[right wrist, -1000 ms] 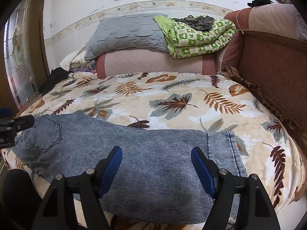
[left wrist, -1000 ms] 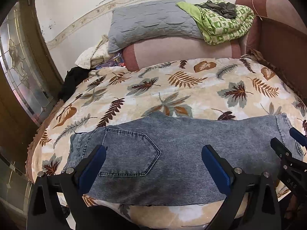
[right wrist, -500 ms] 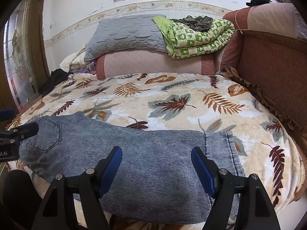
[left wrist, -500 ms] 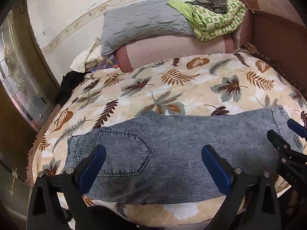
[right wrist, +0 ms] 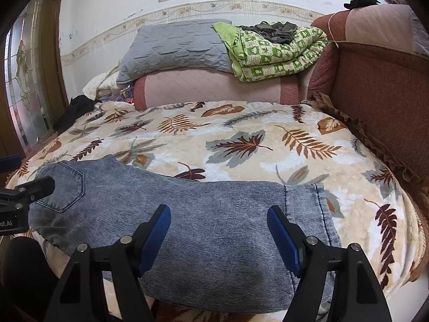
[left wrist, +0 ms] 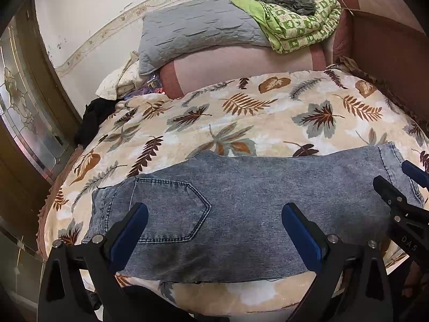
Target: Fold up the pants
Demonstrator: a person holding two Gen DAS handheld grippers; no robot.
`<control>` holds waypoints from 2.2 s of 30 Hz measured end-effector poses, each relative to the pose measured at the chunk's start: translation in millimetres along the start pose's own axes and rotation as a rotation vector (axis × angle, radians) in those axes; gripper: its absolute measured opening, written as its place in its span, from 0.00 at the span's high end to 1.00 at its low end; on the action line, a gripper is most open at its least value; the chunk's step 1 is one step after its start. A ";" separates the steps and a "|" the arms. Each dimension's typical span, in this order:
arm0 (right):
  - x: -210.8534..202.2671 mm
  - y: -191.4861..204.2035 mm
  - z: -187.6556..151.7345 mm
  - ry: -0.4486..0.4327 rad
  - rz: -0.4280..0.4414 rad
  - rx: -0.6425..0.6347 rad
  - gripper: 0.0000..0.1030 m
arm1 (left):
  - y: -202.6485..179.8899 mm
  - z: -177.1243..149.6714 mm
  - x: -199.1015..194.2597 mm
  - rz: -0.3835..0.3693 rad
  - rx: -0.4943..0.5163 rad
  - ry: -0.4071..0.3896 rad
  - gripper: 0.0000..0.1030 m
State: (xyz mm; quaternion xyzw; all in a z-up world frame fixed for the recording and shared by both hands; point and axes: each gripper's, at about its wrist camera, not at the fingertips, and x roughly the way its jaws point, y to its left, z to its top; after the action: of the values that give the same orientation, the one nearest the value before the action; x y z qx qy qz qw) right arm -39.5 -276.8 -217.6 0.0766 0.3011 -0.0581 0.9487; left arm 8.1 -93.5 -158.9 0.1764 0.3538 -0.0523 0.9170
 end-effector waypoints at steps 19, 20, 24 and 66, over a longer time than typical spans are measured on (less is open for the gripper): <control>43.1 18.2 -20.6 0.217 -0.023 -0.098 0.25 | 86.7 -30.8 79.9 0.202 -0.177 0.192 0.03; 46.1 18.9 -22.9 0.230 -0.034 -0.106 0.25 | 92.4 -33.0 84.0 0.220 -0.186 0.200 0.03; 63.8 16.3 -32.9 0.314 -0.080 -0.122 0.25 | 105.4 -41.0 102.2 0.258 -0.204 0.252 0.03; 79.4 132.0 -38.7 0.329 0.185 -0.301 0.14 | 248.4 -97.2 138.9 0.419 -0.316 0.337 0.00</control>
State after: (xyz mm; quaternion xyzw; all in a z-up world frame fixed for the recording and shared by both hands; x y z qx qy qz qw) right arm 23.9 -145.4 -280.4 -0.0300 0.4486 0.0879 0.8889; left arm 105.0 177.2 -247.2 0.1068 0.4604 0.2235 0.8525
